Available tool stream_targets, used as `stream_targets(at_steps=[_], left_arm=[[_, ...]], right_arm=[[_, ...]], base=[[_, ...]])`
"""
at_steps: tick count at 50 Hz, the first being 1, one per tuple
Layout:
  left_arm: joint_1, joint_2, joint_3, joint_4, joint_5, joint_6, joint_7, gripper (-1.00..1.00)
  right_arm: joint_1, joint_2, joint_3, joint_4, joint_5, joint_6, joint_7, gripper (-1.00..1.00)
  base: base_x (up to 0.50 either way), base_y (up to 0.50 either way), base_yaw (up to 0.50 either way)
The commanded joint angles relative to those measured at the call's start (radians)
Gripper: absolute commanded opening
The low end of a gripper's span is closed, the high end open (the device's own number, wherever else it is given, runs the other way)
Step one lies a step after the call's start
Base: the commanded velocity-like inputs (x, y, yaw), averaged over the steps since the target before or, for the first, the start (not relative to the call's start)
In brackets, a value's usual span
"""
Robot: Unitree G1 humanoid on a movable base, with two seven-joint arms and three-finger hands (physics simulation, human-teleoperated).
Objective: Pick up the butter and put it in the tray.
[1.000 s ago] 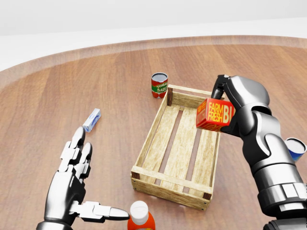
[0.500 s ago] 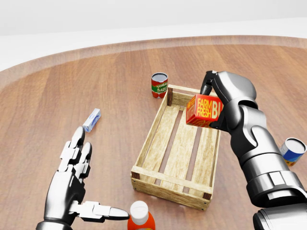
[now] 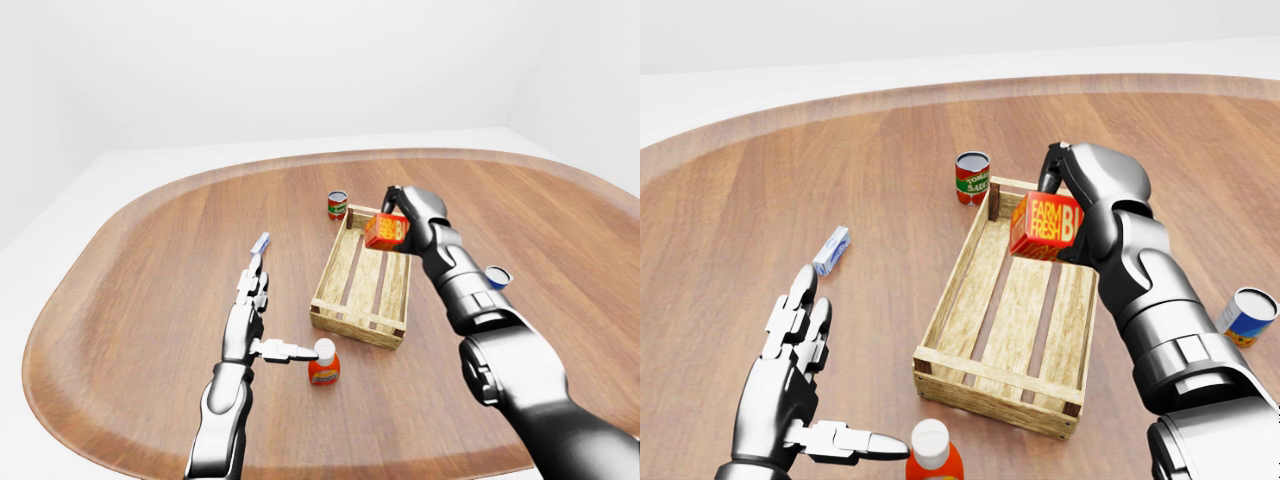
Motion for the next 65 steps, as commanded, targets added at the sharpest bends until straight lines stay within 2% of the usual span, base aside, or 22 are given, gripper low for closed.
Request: stream_targets(at_steps=[1,26,65], left_arm=[[0.0,0.0,0.0,-0.002,-0.001,0.0,0.0,1.0],[-0.005,0.001,0.006,-0.005,-0.006,0.003,-0.002,1.0],[-0.006,-0.001,0.002,0.013,-0.002,0.0,0.0,1.0]], right_arm=[[-0.055,0.007,0.006,0.033,-0.017,0.0,-0.044,-1.0],[-0.133,0.038,0.02,0.129,-0.039,0.0,-0.047,-1.0],[-0.176,0.102,0.028,0.238,-0.037,0.0,-0.059,-1.0]], base=[[0.0,0.0,0.0],[0.0,0.0,0.0],[0.0,0.0,0.0]])
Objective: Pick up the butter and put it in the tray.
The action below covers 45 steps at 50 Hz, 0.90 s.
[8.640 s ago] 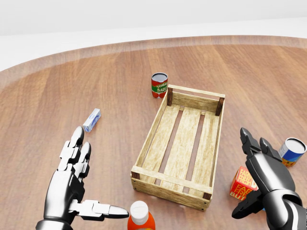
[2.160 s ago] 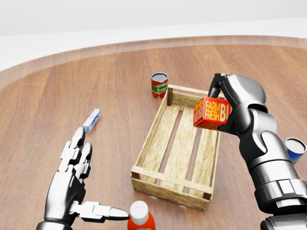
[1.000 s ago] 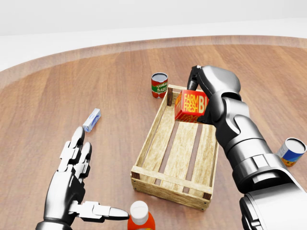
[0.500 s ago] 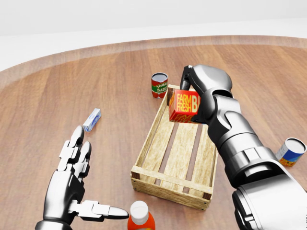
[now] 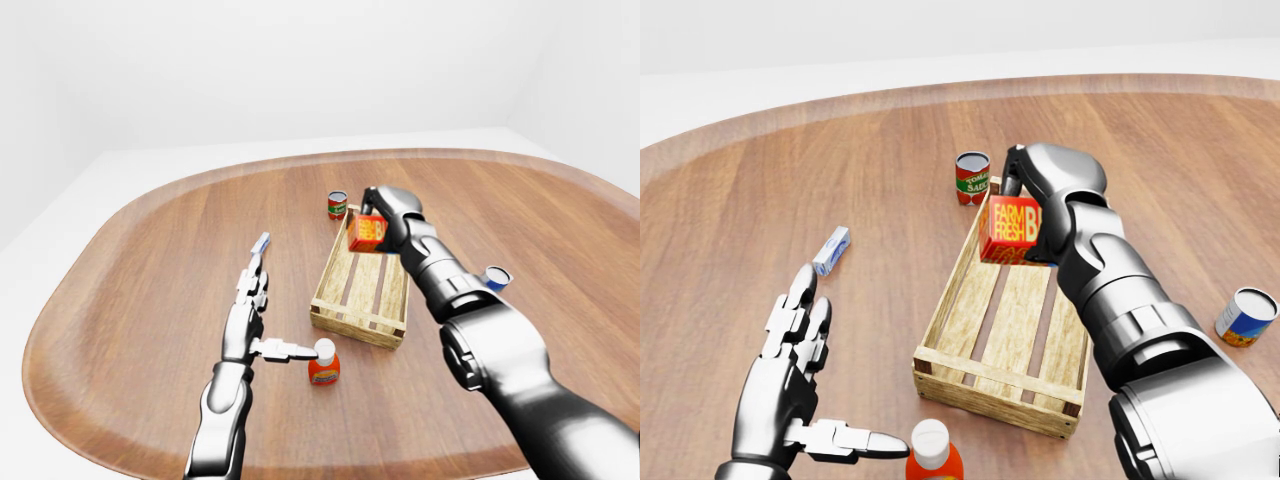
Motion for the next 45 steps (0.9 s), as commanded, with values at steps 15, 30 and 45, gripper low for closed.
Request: stream_targets(at_steps=[15,30,45], left_arm=[[-0.001,0.0,0.001,0.001,0.0,0.0,0.001,1.0],[-0.004,0.001,0.004,0.001,-0.003,0.0,-0.001,1.0],[-0.005,0.001,0.006,0.001,-0.005,0.0,-0.001,1.0]], right_arm=[[-0.036,0.042,-0.007,0.036,0.012,0.0,-0.041,-1.0],[-0.008,0.052,-0.01,0.072,-0.007,0.0,-0.055,-1.0],[-0.002,0.048,-0.024,0.087,-0.026,0.0,-0.049,-1.0]], base=[[0.0,0.0,0.0],[0.0,0.0,0.0],[0.0,0.0,0.0]])
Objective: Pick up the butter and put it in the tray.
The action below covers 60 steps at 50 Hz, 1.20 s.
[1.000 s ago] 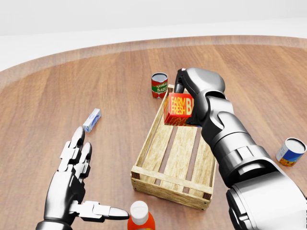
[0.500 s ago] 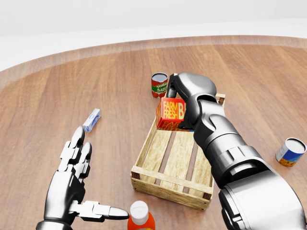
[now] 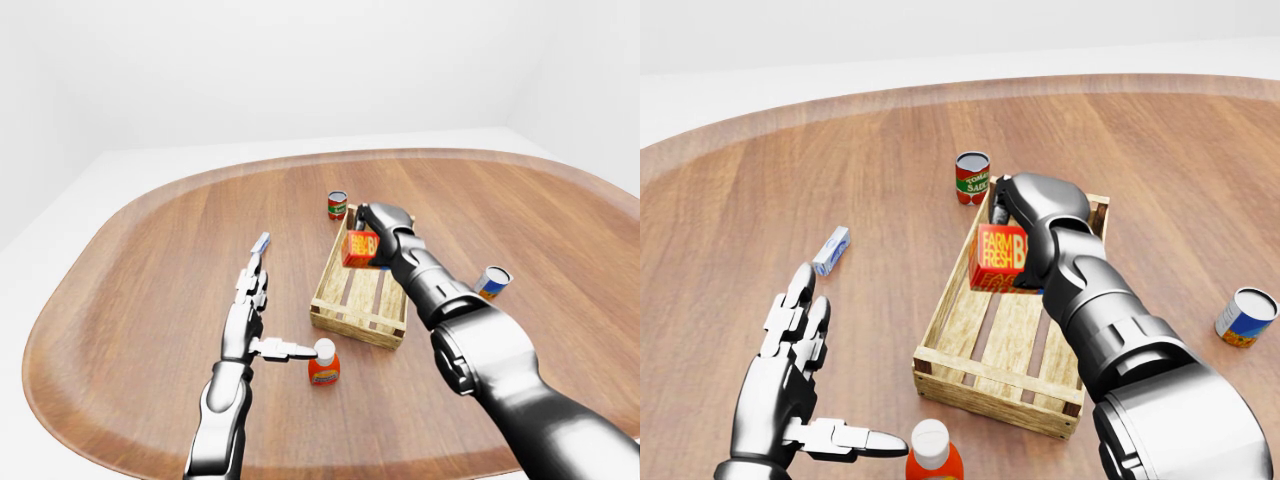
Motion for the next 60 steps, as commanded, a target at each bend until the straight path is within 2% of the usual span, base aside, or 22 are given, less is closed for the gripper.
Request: stream_targets(at_steps=[1,18,40,41,42,43,44,60], left_arm=[[-0.001,0.0,0.002,-0.003,-0.002,0.0,0.0,1.0],[-0.003,0.001,0.005,-0.007,-0.005,0.002,-0.001,1.0],[-0.005,0.001,0.007,-0.011,-0.009,0.007,-0.002,1.0],[-0.004,0.001,0.007,-0.01,-0.009,0.006,-0.001,1.0],[-0.004,0.001,0.006,-0.01,-0.009,0.005,-0.001,1.0],[-0.003,0.0,0.005,-0.012,-0.008,0.006,-0.001,1.0],[-0.001,0.0,0.005,-0.014,-0.009,0.006,-0.001,1.0],[-0.005,0.001,0.008,-0.013,-0.009,0.007,0.0,1.0]], right_arm=[[-0.012,-0.006,-0.01,-0.004,-0.02,0.0,-0.019,-1.0],[0.006,-0.002,-0.025,0.009,-0.043,0.0,0.004,-1.0],[0.012,0.005,-0.045,0.015,-0.052,0.0,-0.042,-1.0],[0.011,0.005,-0.048,0.015,-0.048,0.0,-0.042,-0.93],[0.012,0.005,-0.049,0.016,-0.048,0.0,-0.041,-0.63],[0.014,0.006,-0.048,0.016,-0.049,0.0,-0.049,0.72],[0.016,0.006,-0.051,0.016,-0.045,0.0,-0.056,1.0],[0.025,-0.004,-0.054,0.016,-0.035,0.0,-0.076,1.0]], base=[[0.0,0.0,0.0],[0.0,0.0,0.0],[0.0,0.0,0.0],[0.0,0.0,0.0],[0.0,0.0,0.0],[0.0,0.0,0.0],[0.0,0.0,0.0],[0.0,0.0,0.0]])
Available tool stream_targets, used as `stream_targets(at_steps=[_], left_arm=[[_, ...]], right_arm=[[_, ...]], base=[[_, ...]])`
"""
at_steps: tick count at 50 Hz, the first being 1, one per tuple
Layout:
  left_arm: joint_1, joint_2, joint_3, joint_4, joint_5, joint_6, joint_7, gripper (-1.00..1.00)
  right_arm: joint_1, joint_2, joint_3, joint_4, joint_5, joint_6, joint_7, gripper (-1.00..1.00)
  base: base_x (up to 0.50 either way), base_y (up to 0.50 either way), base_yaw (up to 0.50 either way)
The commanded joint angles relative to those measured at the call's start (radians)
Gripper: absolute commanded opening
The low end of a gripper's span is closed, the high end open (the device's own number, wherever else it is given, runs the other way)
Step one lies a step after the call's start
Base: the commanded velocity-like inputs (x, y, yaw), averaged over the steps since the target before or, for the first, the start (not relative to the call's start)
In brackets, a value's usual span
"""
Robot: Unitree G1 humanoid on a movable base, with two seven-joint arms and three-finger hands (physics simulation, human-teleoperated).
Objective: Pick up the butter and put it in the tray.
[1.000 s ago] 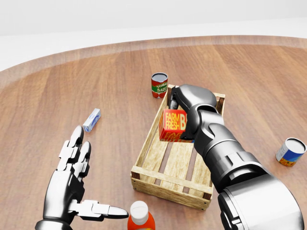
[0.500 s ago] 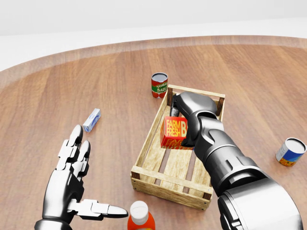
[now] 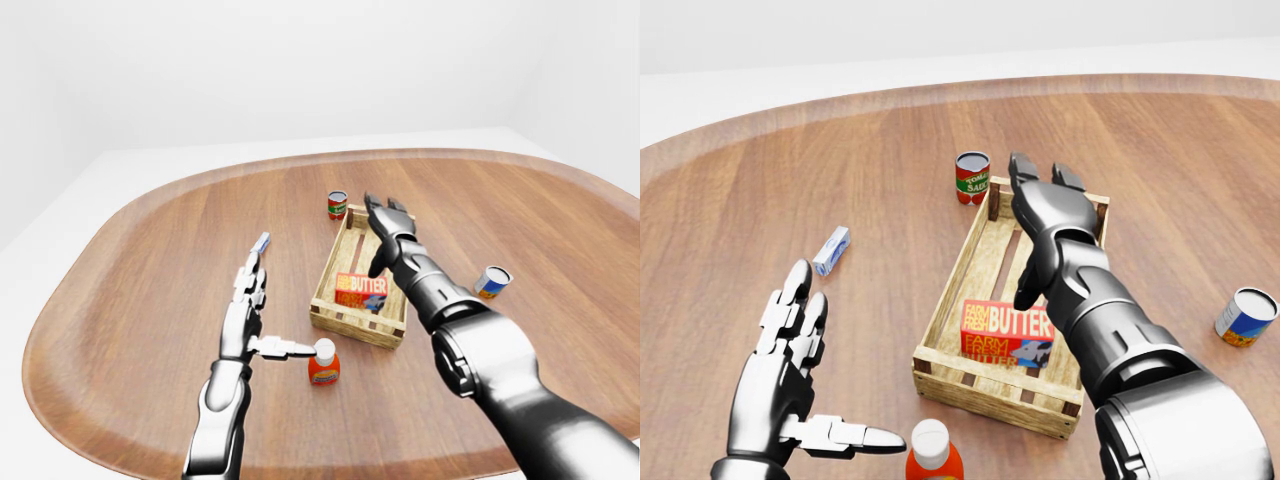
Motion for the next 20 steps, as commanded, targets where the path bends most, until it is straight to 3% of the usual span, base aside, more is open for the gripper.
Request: stream_targets(at_steps=[1,20], left_arm=[[-0.001,0.0,0.002,-0.002,-0.001,0.001,0.0,1.0],[-0.003,0.002,0.007,-0.003,-0.002,0.001,0.002,1.0]], right_arm=[[0.002,-0.005,-0.006,-0.003,0.008,0.0,-0.018,1.0],[0.028,-0.002,-0.007,-0.004,0.025,0.0,-0.023,1.0]], base=[[0.0,0.0,0.0],[0.0,0.0,0.0]])
